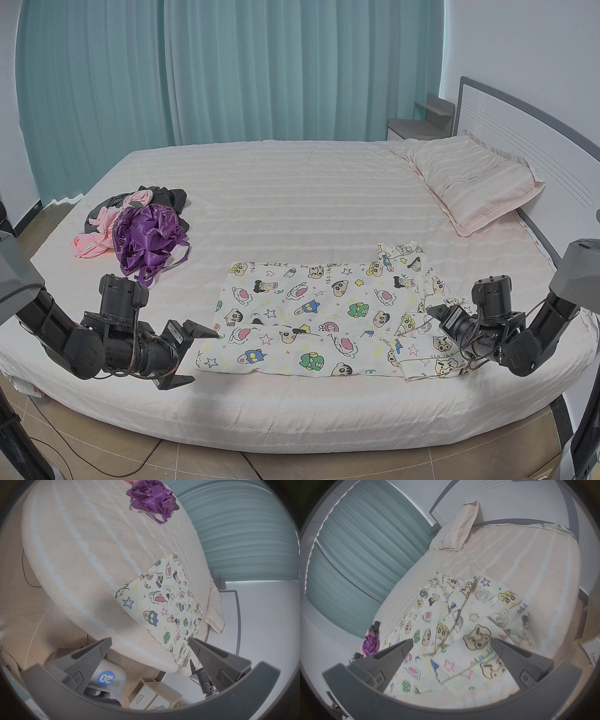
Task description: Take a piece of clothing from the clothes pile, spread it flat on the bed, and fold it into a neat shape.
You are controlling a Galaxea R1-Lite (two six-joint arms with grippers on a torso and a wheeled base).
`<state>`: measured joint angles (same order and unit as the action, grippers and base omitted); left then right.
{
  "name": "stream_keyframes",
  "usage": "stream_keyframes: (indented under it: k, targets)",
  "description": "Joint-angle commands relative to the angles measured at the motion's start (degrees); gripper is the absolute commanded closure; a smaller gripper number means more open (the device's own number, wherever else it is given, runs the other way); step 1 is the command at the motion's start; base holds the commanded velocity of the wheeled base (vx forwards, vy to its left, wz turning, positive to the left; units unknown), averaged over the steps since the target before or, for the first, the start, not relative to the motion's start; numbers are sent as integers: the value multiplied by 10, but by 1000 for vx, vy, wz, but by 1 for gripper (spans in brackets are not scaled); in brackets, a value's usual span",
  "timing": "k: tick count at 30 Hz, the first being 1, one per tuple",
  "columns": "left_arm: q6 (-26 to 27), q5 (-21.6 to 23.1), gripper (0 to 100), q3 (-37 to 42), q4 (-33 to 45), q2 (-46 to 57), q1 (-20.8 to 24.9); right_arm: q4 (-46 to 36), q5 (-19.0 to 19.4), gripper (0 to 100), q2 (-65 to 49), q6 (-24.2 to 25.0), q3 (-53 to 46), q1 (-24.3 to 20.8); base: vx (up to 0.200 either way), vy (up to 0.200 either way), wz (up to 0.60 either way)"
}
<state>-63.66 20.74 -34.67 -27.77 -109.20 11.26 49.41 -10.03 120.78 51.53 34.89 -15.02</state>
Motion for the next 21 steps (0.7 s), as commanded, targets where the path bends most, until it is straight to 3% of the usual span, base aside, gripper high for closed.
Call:
stream_keyframes:
  k: [1, 16, 21]
  targets:
    - [-1, 2, 0, 1, 0, 5, 0, 2, 9, 0, -87, 12, -70, -13, 0, 0, 0]
    - [3, 9, 0, 3, -1, 3, 0, 58, 10, 0, -78, 14, -124, -41, 200, 0, 0]
    - [3, 6, 0, 5, -1, 1, 1, 60, 12, 0, -73, 12, -126, -41, 0, 0, 0]
